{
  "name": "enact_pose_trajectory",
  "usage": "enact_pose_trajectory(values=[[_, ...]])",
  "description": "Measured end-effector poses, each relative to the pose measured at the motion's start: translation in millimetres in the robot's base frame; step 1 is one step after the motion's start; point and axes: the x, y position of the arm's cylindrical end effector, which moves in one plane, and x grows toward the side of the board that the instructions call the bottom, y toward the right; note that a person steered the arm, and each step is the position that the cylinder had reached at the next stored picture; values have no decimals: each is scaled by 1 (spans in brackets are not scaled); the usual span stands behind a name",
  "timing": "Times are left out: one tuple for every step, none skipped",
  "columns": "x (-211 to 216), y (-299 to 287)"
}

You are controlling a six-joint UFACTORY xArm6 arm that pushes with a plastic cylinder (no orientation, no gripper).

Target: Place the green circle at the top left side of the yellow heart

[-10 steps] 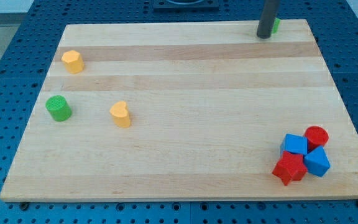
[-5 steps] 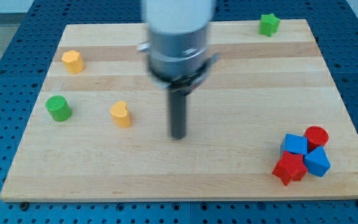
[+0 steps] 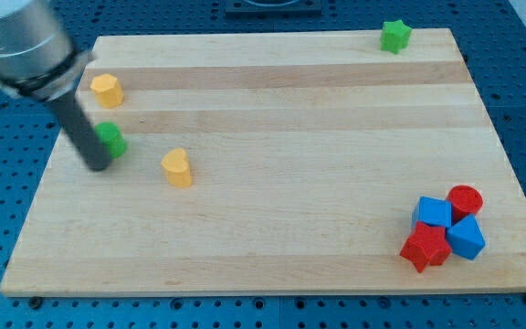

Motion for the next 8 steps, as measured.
enact_pose_trajectory(values=[[-25, 50], [-13, 13], [-1, -40], [-10, -89], [-64, -69], [-62, 44], [-55, 23], [-61, -36]])
